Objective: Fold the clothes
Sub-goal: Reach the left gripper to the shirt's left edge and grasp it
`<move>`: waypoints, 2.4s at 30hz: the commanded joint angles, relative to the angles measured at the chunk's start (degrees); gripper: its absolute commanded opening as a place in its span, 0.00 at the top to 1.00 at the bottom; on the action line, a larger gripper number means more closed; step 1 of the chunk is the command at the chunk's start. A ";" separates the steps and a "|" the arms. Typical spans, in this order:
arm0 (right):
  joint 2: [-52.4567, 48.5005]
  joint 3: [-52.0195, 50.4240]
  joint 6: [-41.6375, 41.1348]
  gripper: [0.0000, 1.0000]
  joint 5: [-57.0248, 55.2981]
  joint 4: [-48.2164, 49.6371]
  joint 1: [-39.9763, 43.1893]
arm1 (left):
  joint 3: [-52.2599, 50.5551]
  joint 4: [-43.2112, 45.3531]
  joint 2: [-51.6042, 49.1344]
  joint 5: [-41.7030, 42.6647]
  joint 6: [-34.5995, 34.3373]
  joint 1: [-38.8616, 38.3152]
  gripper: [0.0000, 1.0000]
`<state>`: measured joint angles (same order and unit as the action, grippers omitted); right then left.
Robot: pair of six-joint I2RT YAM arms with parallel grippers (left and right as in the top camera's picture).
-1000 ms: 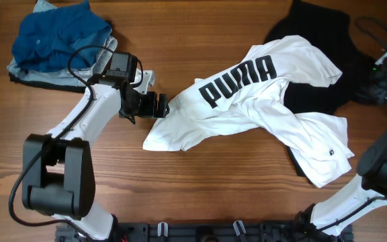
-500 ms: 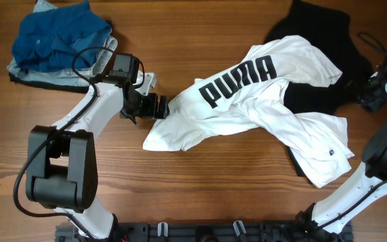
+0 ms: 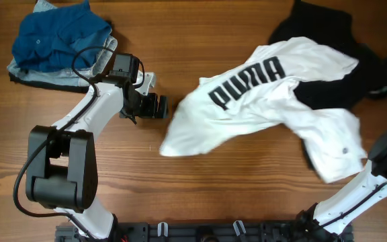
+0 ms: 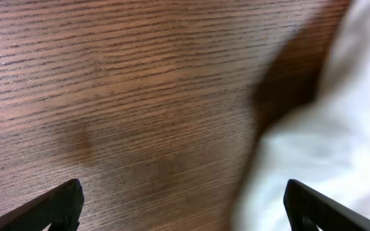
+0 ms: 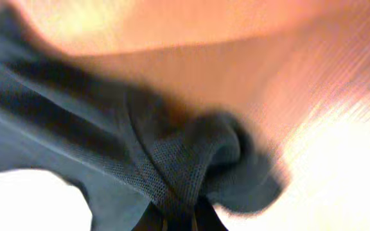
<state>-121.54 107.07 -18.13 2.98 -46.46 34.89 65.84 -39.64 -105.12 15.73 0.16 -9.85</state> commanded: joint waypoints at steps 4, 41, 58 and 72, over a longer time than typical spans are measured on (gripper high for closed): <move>2.40 8.09 0.11 0.96 3.61 6.60 -1.38 | -0.39 0.39 -0.55 -0.35 1.09 -0.07 0.00; 9.88 6.80 4.68 0.00 10.58 -14.49 -9.55 | 18.62 8.44 -11.82 -1.25 6.88 -28.46 0.05; 9.88 6.80 6.08 0.00 10.43 -14.56 -9.55 | 25.73 -0.94 -17.40 5.90 6.86 -30.64 0.34; 9.88 6.80 6.08 0.00 10.43 -15.80 -9.55 | 25.75 3.50 -20.22 -0.17 -2.21 -30.23 0.45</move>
<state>-111.90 114.24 -13.13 13.06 -61.65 25.63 90.45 -37.82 -122.98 16.91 0.91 -41.56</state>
